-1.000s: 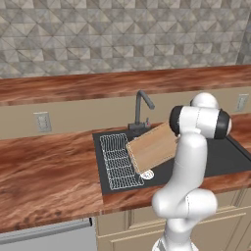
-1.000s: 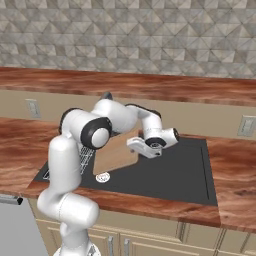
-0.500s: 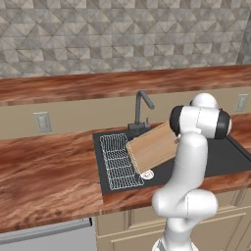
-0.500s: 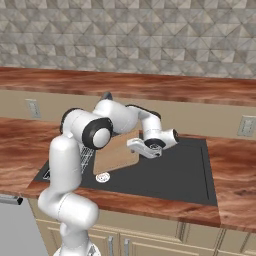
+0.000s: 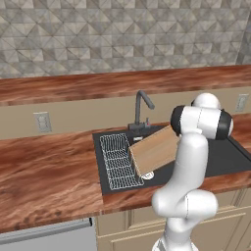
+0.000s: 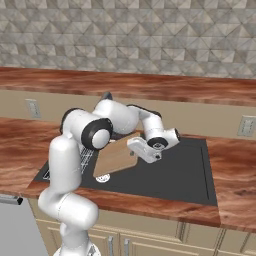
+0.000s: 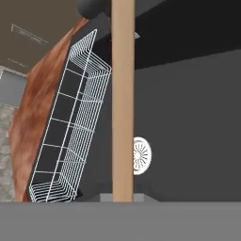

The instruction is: Move the cutting board and knife to the sink. Then move spray from the cabinet to the counter.

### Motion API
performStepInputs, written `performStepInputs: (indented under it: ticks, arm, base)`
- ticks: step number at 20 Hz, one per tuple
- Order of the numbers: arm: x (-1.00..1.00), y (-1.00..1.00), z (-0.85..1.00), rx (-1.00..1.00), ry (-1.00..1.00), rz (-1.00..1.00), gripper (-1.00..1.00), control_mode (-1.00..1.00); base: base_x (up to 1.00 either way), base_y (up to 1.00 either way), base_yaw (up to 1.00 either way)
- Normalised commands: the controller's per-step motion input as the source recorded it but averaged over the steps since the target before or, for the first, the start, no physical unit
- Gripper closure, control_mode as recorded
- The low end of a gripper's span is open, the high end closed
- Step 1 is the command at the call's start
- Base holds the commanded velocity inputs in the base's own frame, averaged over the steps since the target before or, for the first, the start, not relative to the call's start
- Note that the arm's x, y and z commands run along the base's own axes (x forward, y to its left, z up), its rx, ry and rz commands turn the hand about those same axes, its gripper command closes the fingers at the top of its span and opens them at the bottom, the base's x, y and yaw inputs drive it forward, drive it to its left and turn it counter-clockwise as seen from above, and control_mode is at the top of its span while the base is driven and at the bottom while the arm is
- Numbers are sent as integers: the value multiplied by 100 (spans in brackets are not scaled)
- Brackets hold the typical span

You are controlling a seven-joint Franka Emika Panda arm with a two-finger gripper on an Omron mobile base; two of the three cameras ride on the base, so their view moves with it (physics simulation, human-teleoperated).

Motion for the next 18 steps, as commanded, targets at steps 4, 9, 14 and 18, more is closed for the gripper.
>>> performStepInputs:
  ticks: [4,9,14,18]
  arm:
    - [-36,0,-3,3,8,0,100,-100]
    - [-13,24,-25,0,7,0,100,-100]
    - [25,45,-45,0,15,1,100,-100]
    - [33,52,-59,1,4,0,100,-100]
  base:
    - [0,0,0]
    - [0,0,0]
    - [0,0,0]
    - [0,0,0]
